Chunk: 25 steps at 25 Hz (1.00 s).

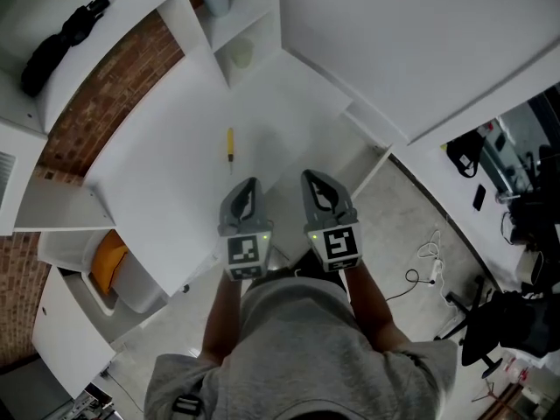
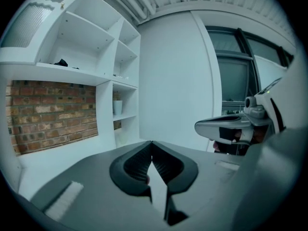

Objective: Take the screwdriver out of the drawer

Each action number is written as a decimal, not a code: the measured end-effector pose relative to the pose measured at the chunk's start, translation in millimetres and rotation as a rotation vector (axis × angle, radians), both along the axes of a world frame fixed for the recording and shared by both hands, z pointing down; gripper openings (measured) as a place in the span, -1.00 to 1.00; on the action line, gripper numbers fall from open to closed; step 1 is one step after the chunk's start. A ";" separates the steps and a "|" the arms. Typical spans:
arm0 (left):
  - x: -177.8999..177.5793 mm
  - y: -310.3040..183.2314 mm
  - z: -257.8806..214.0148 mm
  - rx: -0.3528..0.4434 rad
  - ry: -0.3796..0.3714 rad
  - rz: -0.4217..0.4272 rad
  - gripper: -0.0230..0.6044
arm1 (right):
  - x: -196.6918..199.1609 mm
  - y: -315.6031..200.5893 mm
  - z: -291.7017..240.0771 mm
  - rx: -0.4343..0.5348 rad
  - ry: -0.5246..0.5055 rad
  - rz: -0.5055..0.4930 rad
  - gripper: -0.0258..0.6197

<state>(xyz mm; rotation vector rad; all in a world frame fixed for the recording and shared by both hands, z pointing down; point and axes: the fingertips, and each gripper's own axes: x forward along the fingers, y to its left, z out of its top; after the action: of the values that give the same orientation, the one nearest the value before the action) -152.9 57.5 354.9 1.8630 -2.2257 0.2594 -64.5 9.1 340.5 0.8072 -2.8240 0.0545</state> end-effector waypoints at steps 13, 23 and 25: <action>37.2 -9.1 -10.5 0.044 -0.061 0.104 -0.89 | 42.4 4.3 2.1 -0.007 -0.005 0.067 -0.91; 41.1 -5.7 -14.2 0.045 -0.060 0.087 -0.89 | 42.8 6.9 -3.0 -0.020 -0.021 0.051 -0.91; 40.8 -5.3 -14.2 0.047 -0.064 0.086 -0.89 | 43.4 8.4 1.9 -0.030 -0.012 0.045 -0.91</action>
<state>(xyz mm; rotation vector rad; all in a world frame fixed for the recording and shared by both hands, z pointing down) -112.1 52.1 340.8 2.0055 -2.2141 0.2880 -21.1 17.5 342.4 0.8665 -2.8090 0.1087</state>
